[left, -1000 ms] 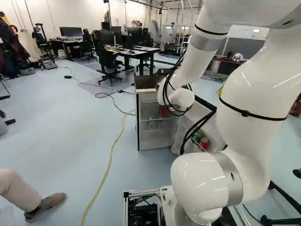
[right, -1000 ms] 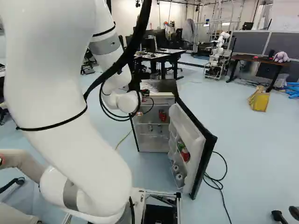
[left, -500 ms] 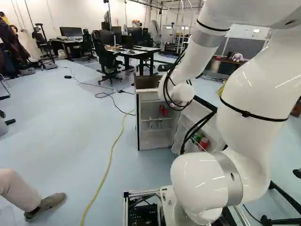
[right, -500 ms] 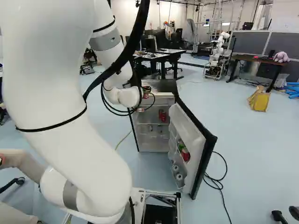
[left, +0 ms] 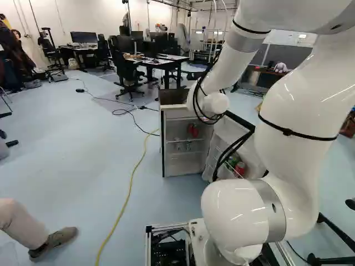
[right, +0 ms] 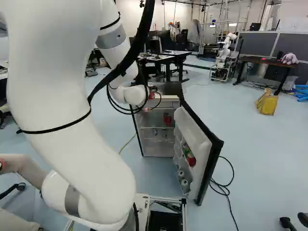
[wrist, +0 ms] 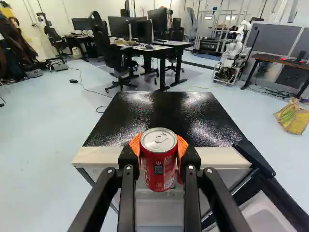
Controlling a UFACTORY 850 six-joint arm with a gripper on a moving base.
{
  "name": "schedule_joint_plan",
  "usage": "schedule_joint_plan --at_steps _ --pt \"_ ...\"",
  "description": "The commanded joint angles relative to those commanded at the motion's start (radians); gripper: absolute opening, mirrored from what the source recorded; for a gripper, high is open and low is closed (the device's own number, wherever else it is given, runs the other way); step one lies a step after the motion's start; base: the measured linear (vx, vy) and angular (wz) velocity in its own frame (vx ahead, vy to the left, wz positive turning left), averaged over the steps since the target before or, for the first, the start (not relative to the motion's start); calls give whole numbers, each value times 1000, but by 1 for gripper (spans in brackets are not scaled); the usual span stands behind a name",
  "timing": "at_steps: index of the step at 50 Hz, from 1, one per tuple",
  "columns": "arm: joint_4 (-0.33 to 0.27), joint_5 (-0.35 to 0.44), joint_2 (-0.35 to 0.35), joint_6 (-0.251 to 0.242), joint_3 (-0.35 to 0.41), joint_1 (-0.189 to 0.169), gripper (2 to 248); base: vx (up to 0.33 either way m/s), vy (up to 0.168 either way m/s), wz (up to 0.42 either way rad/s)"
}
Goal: Grab a drink from the fridge
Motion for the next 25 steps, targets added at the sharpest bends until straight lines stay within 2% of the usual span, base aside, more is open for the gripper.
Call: schedule_joint_plan --at_steps 25 --pt "0 -2 -61 0 -68 -8 94 0 0 0"
